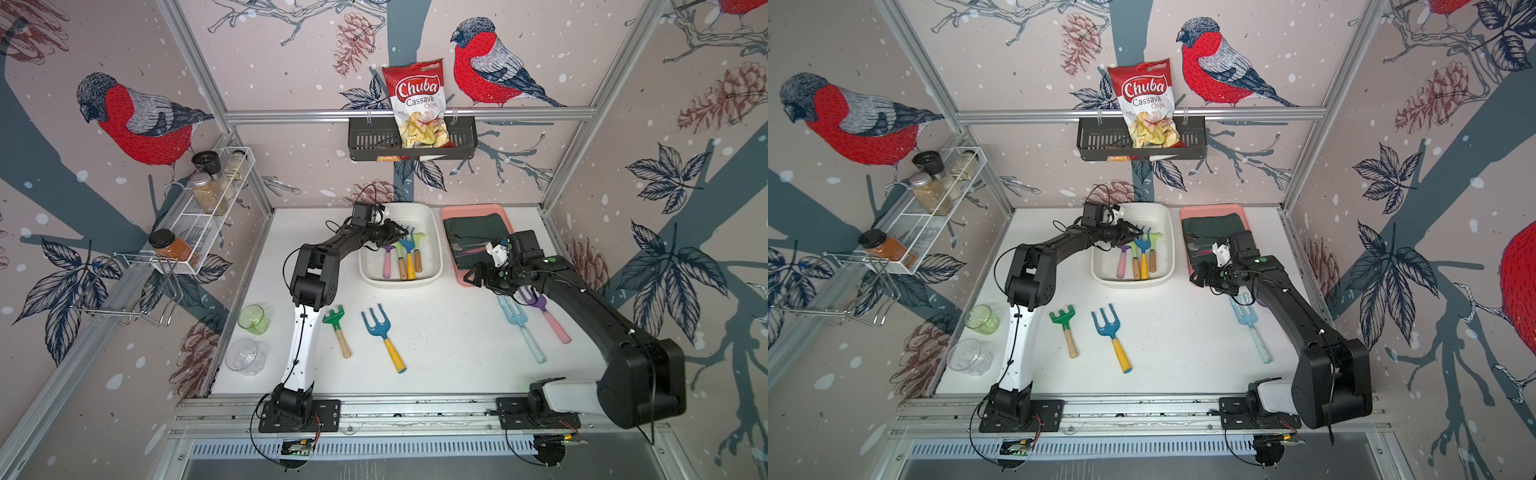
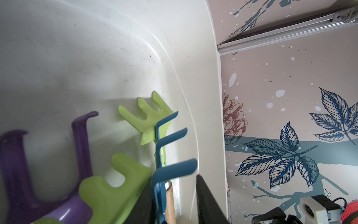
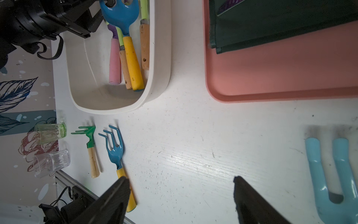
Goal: Put the rake into the storage box
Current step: Place the rake in the storage box, then pick up the rake at the center of the board.
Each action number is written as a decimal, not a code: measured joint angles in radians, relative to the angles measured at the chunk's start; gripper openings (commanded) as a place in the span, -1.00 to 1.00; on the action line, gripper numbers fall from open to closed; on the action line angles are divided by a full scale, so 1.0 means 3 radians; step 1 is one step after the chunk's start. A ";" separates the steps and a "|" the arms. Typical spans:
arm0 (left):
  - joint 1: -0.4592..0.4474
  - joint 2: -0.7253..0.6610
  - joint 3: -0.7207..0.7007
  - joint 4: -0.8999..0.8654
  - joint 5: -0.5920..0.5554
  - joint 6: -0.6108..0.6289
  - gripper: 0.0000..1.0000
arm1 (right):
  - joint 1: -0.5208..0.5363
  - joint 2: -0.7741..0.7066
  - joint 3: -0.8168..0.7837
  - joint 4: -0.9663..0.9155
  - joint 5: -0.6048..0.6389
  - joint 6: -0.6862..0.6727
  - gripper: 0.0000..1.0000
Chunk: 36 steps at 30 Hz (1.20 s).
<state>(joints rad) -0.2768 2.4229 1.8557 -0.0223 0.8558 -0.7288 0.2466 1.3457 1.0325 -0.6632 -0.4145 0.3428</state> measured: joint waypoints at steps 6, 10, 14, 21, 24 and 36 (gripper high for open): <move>0.0005 -0.0011 0.0004 -0.0070 -0.0011 0.0010 0.33 | -0.0050 -0.0017 -0.0022 -0.0015 0.0148 0.0001 0.73; 0.0008 -0.0145 -0.0064 -0.0121 -0.0130 0.0024 0.53 | -0.0104 0.0011 -0.0050 -0.0065 0.0365 0.0004 0.73; 0.0008 -0.0248 -0.0181 -0.0140 -0.0243 0.0036 0.61 | -0.0134 -0.0013 -0.0125 -0.0113 0.0584 0.0027 0.79; 0.0010 -0.0465 -0.0403 -0.0149 -0.0420 0.0033 0.64 | -0.0476 -0.0108 -0.0374 -0.0146 0.0964 0.0174 1.00; 0.0010 -0.0570 -0.0468 -0.0148 -0.0476 0.0028 0.65 | -0.0689 -0.0156 -0.0523 -0.0131 0.1072 0.0264 1.00; 0.0004 -0.0961 -0.0977 0.0095 -0.0524 -0.0112 0.66 | -0.0844 -0.0088 -0.0855 -0.0034 0.1439 0.0816 1.00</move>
<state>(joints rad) -0.2756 2.1345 1.5627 0.0063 0.6987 -0.7624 -0.0067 1.3193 0.7761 -0.6735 0.0174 0.5877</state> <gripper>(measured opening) 0.829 0.998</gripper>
